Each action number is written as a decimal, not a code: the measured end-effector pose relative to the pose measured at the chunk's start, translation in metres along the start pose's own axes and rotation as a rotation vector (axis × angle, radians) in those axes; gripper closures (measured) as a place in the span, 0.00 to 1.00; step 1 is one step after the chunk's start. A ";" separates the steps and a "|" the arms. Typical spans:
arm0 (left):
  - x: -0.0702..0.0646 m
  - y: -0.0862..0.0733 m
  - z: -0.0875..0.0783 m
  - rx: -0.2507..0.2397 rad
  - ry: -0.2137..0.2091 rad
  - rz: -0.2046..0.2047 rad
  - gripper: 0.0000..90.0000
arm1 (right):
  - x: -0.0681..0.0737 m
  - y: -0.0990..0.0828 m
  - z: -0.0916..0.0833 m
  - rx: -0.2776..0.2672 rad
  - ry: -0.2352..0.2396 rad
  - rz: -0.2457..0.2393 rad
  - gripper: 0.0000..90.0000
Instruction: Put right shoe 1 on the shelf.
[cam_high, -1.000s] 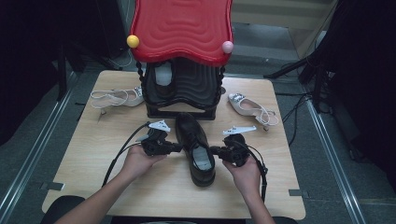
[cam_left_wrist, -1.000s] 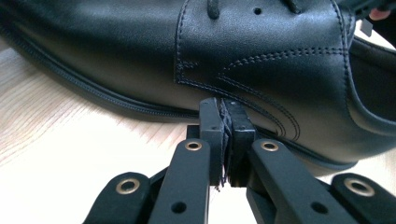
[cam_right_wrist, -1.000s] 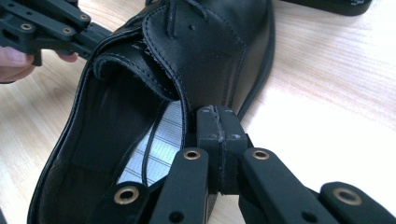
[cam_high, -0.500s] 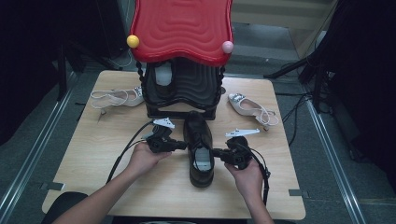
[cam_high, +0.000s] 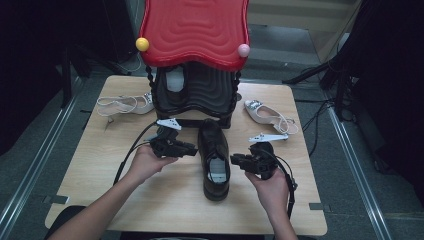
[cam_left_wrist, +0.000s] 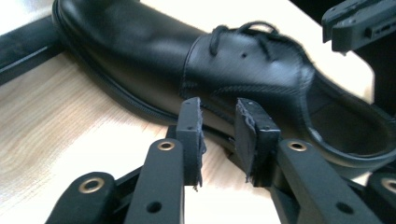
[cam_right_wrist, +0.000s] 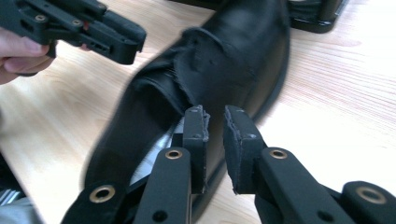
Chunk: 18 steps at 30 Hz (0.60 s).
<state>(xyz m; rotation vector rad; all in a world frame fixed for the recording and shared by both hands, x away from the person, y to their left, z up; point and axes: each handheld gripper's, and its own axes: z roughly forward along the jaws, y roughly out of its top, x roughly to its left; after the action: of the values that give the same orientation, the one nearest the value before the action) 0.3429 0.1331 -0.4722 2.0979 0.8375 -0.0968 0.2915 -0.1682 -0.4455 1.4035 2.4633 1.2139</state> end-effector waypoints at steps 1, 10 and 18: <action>-0.001 0.002 -0.003 -0.001 0.003 0.006 0.76 | 0.003 0.002 0.000 0.003 0.005 -0.002 0.86; -0.007 0.032 -0.033 -0.019 0.032 0.058 0.70 | 0.027 0.010 0.012 0.064 0.051 0.002 0.71; -0.005 0.058 -0.054 -0.042 0.026 0.070 0.74 | 0.039 0.014 0.032 0.146 0.053 0.015 0.65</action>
<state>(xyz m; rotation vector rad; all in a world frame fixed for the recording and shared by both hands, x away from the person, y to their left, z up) 0.3618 0.1463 -0.3959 2.0905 0.7735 -0.0144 0.2915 -0.1161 -0.4460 1.4441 2.6299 1.1080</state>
